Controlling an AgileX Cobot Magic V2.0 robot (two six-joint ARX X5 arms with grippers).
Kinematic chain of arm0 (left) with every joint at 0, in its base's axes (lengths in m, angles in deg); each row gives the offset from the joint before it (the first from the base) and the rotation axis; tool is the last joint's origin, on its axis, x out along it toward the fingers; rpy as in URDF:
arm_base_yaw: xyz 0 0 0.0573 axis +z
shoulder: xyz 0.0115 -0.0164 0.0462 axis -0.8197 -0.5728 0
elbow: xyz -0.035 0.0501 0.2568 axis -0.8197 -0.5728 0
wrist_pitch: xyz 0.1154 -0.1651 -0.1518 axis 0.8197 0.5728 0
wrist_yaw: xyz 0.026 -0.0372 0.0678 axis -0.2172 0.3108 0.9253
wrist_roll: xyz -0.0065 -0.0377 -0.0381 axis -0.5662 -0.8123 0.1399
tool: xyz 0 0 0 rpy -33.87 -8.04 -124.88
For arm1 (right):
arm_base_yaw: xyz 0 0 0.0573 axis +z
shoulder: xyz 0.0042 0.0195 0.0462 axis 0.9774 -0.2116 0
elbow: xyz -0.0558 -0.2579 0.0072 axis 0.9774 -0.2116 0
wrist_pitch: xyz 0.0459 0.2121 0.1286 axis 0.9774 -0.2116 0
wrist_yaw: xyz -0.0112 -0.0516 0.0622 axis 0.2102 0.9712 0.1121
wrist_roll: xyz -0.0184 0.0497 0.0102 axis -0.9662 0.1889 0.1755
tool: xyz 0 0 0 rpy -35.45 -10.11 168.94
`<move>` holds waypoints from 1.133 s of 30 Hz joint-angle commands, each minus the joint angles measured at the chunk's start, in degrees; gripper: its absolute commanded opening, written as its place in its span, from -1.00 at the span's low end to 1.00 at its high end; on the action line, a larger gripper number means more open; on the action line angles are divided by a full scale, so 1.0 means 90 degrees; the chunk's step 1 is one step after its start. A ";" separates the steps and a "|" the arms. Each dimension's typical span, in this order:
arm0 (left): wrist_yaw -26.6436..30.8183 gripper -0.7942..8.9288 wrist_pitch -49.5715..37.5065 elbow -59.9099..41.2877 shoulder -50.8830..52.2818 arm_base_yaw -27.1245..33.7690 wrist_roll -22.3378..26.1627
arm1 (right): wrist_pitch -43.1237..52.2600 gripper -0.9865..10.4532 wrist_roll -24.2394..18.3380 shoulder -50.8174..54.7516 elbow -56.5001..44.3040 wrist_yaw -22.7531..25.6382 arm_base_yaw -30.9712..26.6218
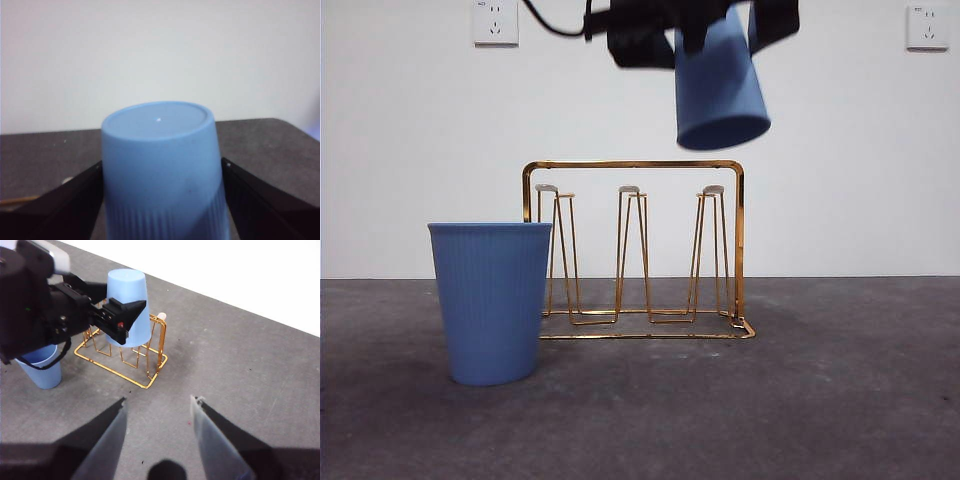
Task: Pick up cup 1,put cup 1 in the cup rack,pick up cup 2,put cup 2 in the cup rack
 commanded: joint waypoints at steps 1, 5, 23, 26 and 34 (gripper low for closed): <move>0.0002 -0.85 -0.0170 0.0022 -0.0211 0.0007 -0.0131 | 0.0041 -0.45 -0.0044 0.0039 -0.0044 0.0002 0.0000; 0.0002 -0.85 -0.0287 0.0022 -0.0391 0.0056 -0.0134 | 0.0022 -0.45 -0.0044 0.0041 -0.0044 0.0002 0.0000; -0.0330 -0.85 -0.0325 0.0022 -0.0602 0.0386 -0.0226 | -0.0041 -0.45 -0.0041 0.0046 -0.0044 -0.0068 0.0000; -0.0328 -0.85 -0.0328 0.0022 -0.0726 0.0386 -0.0226 | -0.0046 -0.45 -0.0041 0.0044 -0.0044 -0.0068 0.0000; -0.0335 -0.85 -0.0338 0.0022 -0.0971 0.0386 -0.0294 | -0.0053 -0.45 -0.0039 0.0046 -0.0046 -0.0068 0.0000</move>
